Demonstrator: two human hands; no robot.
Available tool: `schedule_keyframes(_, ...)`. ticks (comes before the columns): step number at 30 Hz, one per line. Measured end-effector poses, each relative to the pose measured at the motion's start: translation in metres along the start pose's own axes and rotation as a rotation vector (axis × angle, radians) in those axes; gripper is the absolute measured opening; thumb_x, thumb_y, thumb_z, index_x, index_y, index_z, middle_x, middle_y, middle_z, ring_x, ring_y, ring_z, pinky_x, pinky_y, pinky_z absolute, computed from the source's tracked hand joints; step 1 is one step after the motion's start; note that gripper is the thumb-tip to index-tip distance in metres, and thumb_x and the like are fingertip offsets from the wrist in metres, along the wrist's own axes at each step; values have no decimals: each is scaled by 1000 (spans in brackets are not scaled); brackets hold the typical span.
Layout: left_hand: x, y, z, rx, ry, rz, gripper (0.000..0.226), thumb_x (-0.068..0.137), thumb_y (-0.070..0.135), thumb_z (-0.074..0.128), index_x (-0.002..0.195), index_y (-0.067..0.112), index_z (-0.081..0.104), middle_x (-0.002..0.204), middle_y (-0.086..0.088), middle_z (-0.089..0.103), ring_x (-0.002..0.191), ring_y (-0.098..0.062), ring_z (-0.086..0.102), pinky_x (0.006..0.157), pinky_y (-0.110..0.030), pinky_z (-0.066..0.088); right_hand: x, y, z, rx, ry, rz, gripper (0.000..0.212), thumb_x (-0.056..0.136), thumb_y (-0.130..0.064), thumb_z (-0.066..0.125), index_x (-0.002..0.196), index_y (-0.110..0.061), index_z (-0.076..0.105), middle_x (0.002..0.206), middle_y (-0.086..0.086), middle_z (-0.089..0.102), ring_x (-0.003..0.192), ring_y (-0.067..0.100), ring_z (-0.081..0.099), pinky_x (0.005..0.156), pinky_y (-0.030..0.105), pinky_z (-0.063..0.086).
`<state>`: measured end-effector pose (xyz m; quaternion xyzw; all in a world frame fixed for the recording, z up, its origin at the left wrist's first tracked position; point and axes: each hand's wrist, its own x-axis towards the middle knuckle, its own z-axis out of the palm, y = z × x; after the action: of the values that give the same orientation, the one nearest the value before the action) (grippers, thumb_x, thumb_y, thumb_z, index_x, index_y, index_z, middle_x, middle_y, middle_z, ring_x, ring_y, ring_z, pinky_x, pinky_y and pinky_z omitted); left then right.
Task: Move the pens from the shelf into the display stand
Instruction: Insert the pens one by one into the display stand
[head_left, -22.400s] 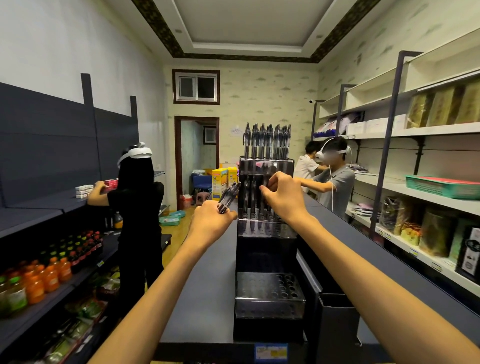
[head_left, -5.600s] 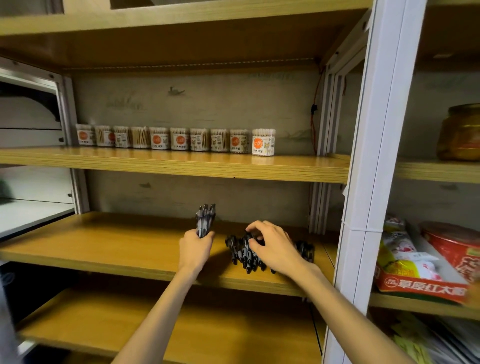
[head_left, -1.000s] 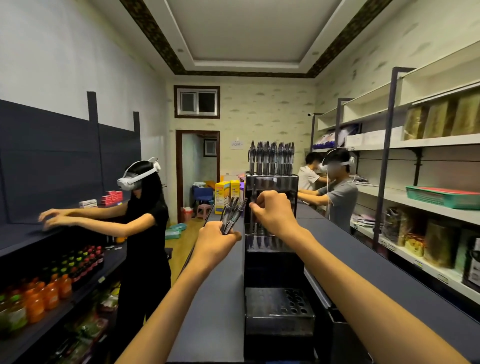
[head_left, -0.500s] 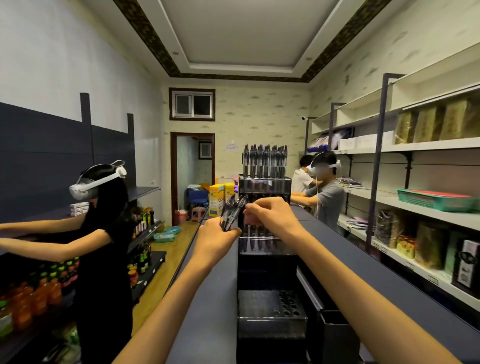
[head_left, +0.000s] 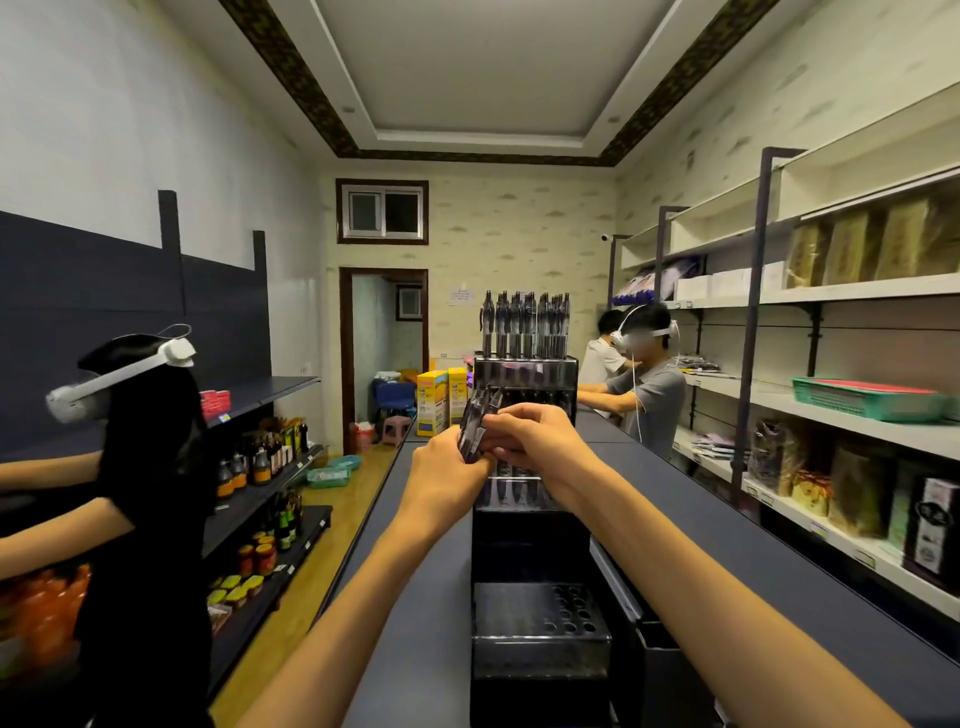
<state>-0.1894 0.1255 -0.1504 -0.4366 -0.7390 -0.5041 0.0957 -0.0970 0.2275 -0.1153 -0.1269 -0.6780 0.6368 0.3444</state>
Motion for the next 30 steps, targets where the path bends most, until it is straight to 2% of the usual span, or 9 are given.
schedule_keyframes(4, -2, -1, 1, -71, -43, 32, 29, 91, 43, 70, 107, 19, 67, 90, 1, 72, 82, -13, 68, 70, -30, 57, 6, -1, -8, 59, 86, -32, 16, 92, -10, 72, 100, 4, 70, 86, 15, 75, 68, 17, 75, 58, 24, 58)
schedule_keyframes(8, -3, -3, -1, -62, -49, 55, 45, 91, 61, 60, 99, 17, 67, 82, 2, 70, 74, -11, 66, 63, -27, 53, 7, 1, -12, 60, 81, -59, 23, 93, -12, 72, 103, 8, 69, 90, 17, 75, 74, 20, 76, 63, 27, 60)
schedule_keyframes(10, -4, -4, -3, -54, -27, 50, 45, 93, 62, 54, 86, 18, 64, 70, 5, 63, 61, -3, 58, 52, -16, 44, 9, -1, -14, 139, 101, -71, 16, 97, -11, 67, 95, 5, 65, 85, 16, 73, 73, 24, 76, 61, 28, 60)
schedule_keyframes(12, -3, -7, -6, -64, 16, 32, 47, 97, 56, 53, 76, 14, 60, 59, 8, 53, 51, -5, 50, 47, -16, 38, 12, -3, -17, 158, 154, -105, 13, 101, -11, 61, 95, 0, 58, 86, 19, 72, 72, 28, 76, 60, 32, 62)
schedule_keyframes(16, 0, -14, -11, -96, 77, -45, 47, 99, 46, 58, 67, 13, 54, 55, 5, 47, 51, -13, 44, 48, -28, 33, 14, -3, -23, -95, 292, -310, 11, 102, -15, 59, 99, -9, 51, 92, 22, 70, 73, 29, 76, 60, 38, 63)
schedule_keyframes(21, 1, -20, -16, -29, 89, -94, 41, 93, 31, 67, 59, 18, 50, 54, 3, 48, 49, -12, 43, 47, -27, 33, 13, -5, -27, -571, 377, -565, 12, 100, -16, 64, 98, -8, 55, 83, 10, 67, 73, 24, 71, 59, 35, 60)
schedule_keyframes(24, 0, -23, -17, -45, 113, -114, 41, 88, 24, 69, 54, 16, 47, 49, 4, 44, 43, -7, 38, 42, -22, 31, 13, -4, -23, -715, 345, -612, 12, 99, -16, 64, 99, -9, 56, 81, 6, 67, 74, 24, 68, 61, 30, 54)
schedule_keyframes(27, -1, -24, -18, -43, 116, -118, 37, 86, 24, 69, 57, 7, 54, 50, 3, 45, 41, -8, 35, 41, -20, 28, 16, 1, -20, -766, 303, -604, 14, 99, -17, 64, 105, -5, 58, 86, 10, 70, 76, 25, 68, 66, 39, 57)
schedule_keyframes(30, -1, -24, -19, -35, 112, -122, 35, 86, 24, 69, 57, 12, 53, 51, 3, 47, 45, -11, 39, 43, -23, 33, 19, 8, -18, -784, 273, -566, 13, 98, -17, 66, 102, -7, 58, 84, 10, 70, 75, 26, 68, 69, 48, 58)
